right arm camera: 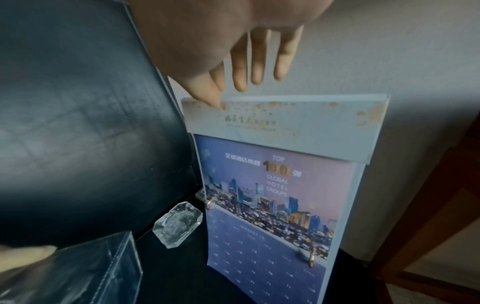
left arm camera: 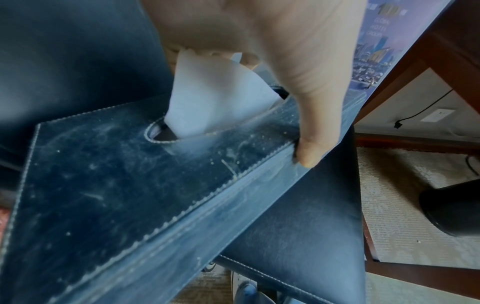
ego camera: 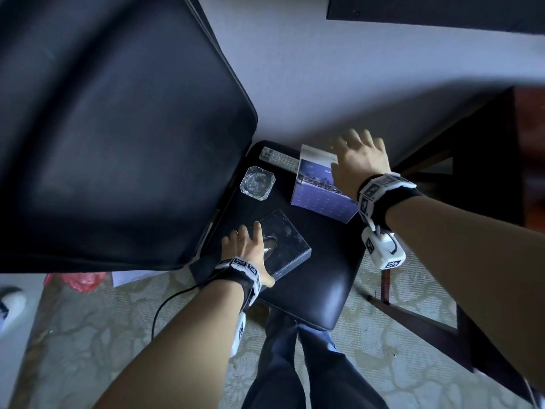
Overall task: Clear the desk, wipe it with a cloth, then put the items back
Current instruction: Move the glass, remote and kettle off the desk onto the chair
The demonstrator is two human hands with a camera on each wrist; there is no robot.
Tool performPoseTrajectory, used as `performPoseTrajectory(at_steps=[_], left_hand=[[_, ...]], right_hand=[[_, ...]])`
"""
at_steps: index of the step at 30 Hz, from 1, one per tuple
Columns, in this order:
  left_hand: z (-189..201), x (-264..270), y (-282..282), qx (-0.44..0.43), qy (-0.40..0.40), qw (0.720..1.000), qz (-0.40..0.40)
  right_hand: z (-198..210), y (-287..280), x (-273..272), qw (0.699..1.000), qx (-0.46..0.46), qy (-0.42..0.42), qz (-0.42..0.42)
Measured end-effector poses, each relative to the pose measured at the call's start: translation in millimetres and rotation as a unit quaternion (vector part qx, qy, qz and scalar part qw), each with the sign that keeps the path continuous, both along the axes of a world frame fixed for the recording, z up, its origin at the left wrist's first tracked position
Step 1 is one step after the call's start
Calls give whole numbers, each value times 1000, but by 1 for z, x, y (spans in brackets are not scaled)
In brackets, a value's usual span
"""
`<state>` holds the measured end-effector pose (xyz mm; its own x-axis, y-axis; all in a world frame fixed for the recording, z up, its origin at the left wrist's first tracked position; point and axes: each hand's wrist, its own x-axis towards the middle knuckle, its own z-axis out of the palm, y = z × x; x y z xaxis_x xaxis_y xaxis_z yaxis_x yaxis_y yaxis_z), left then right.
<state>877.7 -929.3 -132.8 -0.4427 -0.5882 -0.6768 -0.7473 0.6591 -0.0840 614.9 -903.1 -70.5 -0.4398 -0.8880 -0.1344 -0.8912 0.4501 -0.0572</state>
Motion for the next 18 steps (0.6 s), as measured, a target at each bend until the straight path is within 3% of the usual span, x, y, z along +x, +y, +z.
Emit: performPoseTrajectory(at_steps=[3,5,8,11,14,18], left_hand=[[-2,8,2,0,-1,1000,18],[-6,13,4,-1,-2,999,34],[-18,17,5,-2,2,998,58],[-38,18,3,-11,7,997,72],[-58,17,-3,-27,17,996,87],[-84,19,-12,-42,37,993,108]], right_hand=[[3,1,20,995,-87,9,57],[2,2,38,990,-107,-62,62],[-12,6,65,979,47,-196,-17],[-51,15,88,942,173,-277,-74],[-90,20,107,919,202,-321,-103],[-126,16,123,906,174,-358,-144]])
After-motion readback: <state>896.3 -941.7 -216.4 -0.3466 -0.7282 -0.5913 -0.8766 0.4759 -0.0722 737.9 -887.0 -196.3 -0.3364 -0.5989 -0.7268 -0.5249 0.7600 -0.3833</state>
